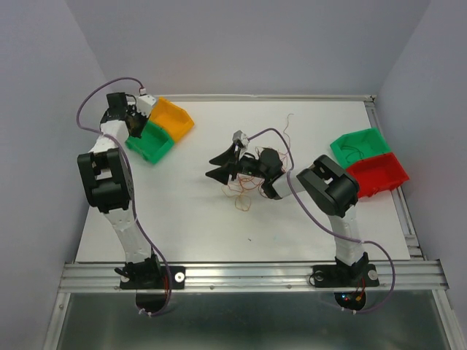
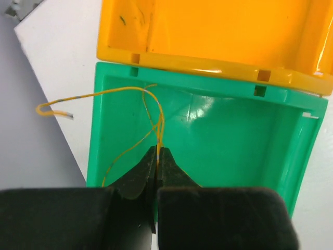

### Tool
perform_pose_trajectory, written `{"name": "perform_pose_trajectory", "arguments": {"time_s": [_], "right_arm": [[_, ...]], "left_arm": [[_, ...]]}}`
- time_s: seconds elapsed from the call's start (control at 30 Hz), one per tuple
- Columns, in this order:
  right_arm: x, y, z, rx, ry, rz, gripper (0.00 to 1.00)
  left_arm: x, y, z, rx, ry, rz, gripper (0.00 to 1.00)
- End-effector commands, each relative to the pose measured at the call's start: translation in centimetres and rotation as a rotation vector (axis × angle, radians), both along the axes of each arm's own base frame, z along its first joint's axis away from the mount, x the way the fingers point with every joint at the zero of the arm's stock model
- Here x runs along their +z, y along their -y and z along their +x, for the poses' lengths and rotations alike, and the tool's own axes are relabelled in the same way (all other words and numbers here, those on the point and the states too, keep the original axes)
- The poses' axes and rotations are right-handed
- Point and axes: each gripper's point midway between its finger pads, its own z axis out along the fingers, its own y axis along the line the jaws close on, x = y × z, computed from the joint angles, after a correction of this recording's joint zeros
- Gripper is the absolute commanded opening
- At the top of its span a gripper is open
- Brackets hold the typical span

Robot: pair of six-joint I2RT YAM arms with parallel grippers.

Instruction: Untangle the cables

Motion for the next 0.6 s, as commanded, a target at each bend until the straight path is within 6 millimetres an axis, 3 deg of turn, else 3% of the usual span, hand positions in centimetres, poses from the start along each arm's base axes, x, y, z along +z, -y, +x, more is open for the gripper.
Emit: {"name": "perform_pose_trajectory", "arguments": {"time_s": [0.0, 0.2, 0.27, 0.37, 0.57], "right_arm": [[5.0, 1.0, -0.6, -0.009, 0.152, 0.123, 0.66], [4.4, 1.0, -0.5, -0.013, 0.142, 0.119, 0.66], [4.3, 1.0, -0.6, -0.009, 0.141, 0.120, 0.66], [4.3, 1.0, -0.6, -0.008, 0.139, 0.122, 0.66], [4.2, 0.8, -0.6, 0.004, 0.134, 0.127, 0.66]], "left_arm": [[-1.9, 0.9, -1.1, -0.115, -0.166, 0.015, 0.00], [-1.8, 0.2, -0.3, -0.110, -0.185, 0.044, 0.03], [-1.1, 0.2, -0.1, -0.106, -0.158, 0.050, 0.21], [0.6, 0.3, 0.1, -0.109, -0.108, 0.057, 0.34], [4.5, 0.1, 1.1, -0.119, -0.022, 0.084, 0.46]]}}
